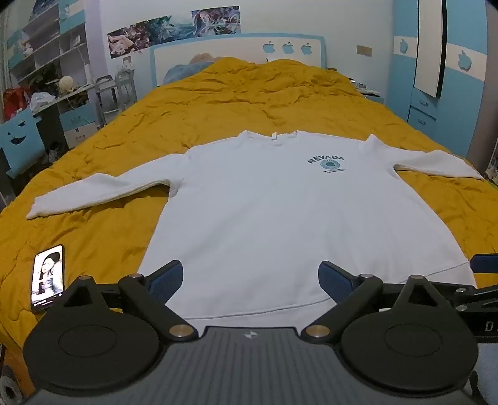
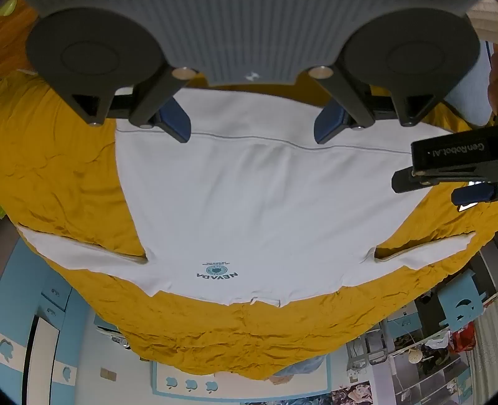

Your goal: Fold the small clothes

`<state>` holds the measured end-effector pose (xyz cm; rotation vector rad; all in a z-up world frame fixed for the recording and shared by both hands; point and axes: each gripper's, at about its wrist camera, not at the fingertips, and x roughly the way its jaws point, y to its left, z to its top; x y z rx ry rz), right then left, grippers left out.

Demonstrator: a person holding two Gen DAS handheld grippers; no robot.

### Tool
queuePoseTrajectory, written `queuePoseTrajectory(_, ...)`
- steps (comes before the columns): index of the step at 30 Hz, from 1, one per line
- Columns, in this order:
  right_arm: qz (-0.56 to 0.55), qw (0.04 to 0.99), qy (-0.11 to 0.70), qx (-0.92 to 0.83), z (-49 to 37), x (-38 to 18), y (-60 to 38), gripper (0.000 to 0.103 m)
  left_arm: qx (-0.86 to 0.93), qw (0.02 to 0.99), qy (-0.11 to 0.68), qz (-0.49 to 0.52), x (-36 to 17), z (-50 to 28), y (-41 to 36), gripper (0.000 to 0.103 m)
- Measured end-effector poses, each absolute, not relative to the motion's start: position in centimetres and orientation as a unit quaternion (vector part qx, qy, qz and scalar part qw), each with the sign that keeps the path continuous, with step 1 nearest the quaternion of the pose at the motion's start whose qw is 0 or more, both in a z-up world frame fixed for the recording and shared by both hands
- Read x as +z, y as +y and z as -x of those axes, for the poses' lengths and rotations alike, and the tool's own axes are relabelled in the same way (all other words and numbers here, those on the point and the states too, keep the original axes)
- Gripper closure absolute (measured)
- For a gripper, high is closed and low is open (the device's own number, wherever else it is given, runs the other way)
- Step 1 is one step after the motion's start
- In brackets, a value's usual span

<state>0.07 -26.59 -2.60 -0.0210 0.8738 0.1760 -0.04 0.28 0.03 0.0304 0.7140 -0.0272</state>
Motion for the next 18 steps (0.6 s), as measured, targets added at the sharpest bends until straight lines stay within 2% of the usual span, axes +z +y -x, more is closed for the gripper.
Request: queuePoseTrajectory(18,0.012,0.902,0.424,0.084,0.01,-2.55,-26.59,0.021,-0.014,0.934,0.357,-0.027,-0.61,-0.38,0.30,0.000)
